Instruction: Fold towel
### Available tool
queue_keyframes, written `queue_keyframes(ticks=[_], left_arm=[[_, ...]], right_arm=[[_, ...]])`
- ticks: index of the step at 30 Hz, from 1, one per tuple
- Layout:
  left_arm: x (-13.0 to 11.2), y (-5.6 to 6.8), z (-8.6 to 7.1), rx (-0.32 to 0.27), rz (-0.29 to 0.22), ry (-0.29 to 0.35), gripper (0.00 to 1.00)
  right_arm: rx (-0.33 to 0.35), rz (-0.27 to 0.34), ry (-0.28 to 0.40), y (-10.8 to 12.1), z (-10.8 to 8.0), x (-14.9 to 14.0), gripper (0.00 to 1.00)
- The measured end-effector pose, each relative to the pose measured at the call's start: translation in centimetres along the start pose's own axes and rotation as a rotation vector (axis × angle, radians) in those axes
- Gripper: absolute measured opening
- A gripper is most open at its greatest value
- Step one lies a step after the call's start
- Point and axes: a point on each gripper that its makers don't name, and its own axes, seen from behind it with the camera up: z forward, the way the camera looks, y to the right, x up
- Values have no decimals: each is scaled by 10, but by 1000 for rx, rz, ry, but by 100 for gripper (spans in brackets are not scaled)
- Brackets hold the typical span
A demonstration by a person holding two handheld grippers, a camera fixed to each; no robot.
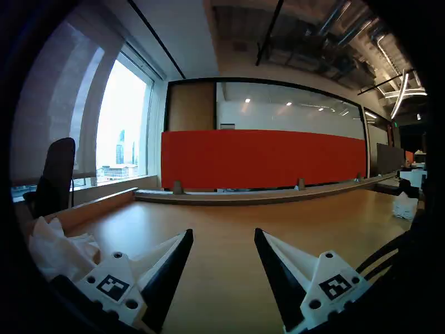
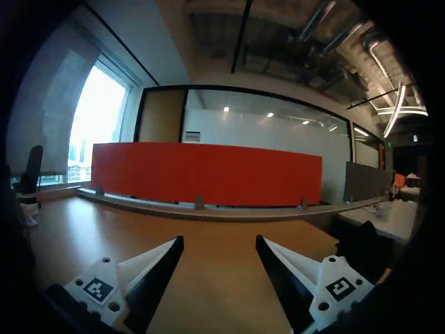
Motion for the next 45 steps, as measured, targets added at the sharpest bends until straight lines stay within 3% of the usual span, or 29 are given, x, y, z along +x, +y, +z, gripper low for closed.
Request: queue_keyframes(ticks=[12, 35, 45], left_arm=[[0, 0, 0, 0, 0, 0, 81], [0, 1, 0, 0, 0, 0, 81], [0, 0, 0, 0, 0, 0, 81]], right_arm=[[4, 9, -3, 1, 8, -12, 100], [22, 32, -33, 14, 5, -48, 100], [14, 64, 1, 20, 0, -45, 100]])
